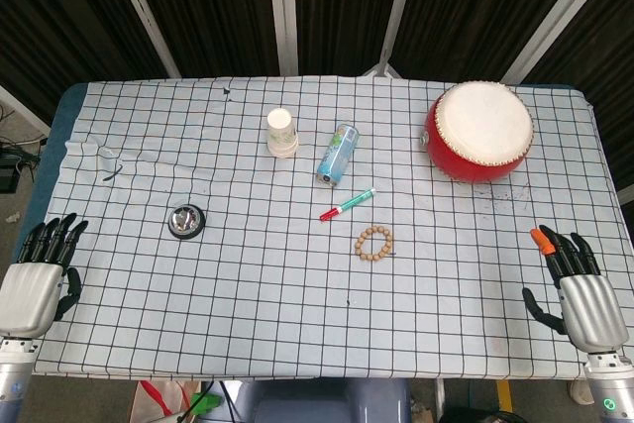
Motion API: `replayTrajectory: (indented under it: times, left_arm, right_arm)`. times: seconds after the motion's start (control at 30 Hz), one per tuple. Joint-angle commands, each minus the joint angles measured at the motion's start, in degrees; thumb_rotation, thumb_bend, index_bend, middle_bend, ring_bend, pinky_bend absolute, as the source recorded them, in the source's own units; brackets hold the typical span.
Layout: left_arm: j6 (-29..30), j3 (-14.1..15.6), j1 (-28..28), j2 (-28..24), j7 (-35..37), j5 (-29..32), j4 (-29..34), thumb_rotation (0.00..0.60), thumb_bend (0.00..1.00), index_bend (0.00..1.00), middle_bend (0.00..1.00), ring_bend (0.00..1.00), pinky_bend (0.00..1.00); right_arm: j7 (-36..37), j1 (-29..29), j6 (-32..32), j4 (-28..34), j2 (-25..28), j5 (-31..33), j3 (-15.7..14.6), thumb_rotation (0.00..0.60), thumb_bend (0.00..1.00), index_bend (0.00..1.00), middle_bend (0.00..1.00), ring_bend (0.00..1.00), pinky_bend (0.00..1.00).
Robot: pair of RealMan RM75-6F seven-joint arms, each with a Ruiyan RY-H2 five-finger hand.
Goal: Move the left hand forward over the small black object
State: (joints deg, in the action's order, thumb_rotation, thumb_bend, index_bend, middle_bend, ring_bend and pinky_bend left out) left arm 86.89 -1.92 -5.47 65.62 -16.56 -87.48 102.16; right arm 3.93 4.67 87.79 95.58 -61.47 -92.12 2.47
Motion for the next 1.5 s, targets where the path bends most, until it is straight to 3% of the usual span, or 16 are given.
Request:
replayTrajectory:
  times: [0.03,0.4,0.9,1.13,1.5]
  left_arm:
    - [-0.1,0.0,0.0,-0.1,0.1,0.1,0.0,0.600,1.00,0.00,0.00,0.00,0.00]
    - [-0.2,0.3,-0.1,0.1,-0.2,-0.6,0.3,0.600,1.00,0.00,0.00,0.00,0.00]
    - [-6.6,-0.3,-3.8,3.1,-0.7,0.8,-2.5,0.600,1.00,0.00,0.00,0.00,0.00]
    - [-14.4,-3.2,-9.5,8.5,0.0,4.2,-10.4,0.600,1.00,0.00,0.00,0.00,0.00]
    - [-24.5,-8.2,-19.4,22.0,-0.7,9.7,-27.3,0.600,1.00,0.00,0.00,0.00,0.00]
  right_arm:
    - [0.0,0.0,-0.1,0.0,0.0,0.1,0.0,0.600,0.40,0.05,0.08,0.12,0.04]
    - [0.0,-0.3,0.3,0.0,0.2,0.0,-0.1,0.600,0.40,0.05,0.08,0.12,0.04]
    - [0.4,-0.1,-0.4,-0.2,0.1,0.2,-0.3,0.600,0.40,0.05,0.08,0.12,0.04]
    - [0.9,0.1,-1.1,-0.4,0.0,0.5,-0.4,0.600,0.40,0.05,0.08,0.12,0.04]
    - [0.5,0.6,-2.7,-1.0,-0.5,1.9,-0.1,0.600,0.40,0.05,0.08,0.12,0.04]
